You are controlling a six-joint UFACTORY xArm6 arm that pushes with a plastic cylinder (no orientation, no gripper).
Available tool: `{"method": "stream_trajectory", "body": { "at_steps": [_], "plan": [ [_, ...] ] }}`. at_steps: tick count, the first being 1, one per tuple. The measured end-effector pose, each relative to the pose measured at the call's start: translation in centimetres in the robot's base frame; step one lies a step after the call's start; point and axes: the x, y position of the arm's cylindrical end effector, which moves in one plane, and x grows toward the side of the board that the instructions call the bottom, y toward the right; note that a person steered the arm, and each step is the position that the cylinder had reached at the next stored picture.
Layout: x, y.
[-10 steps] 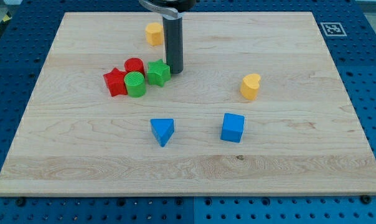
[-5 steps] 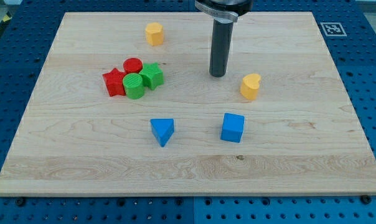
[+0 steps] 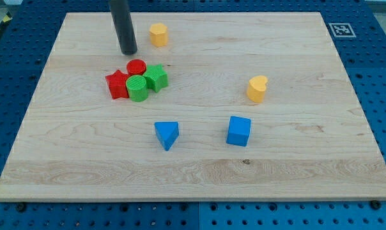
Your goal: Nudge the yellow hexagon down a bit
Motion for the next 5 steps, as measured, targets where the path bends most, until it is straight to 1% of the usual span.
{"method": "stream_trajectory", "body": {
  "at_steps": [1, 2, 3, 4, 5],
  "plan": [
    [-4.7, 0.0],
    [-5.5, 0.4],
    [-4.6, 2.1],
    [-3.1, 5.3],
    [-0.9, 8.6]
  ]
}}
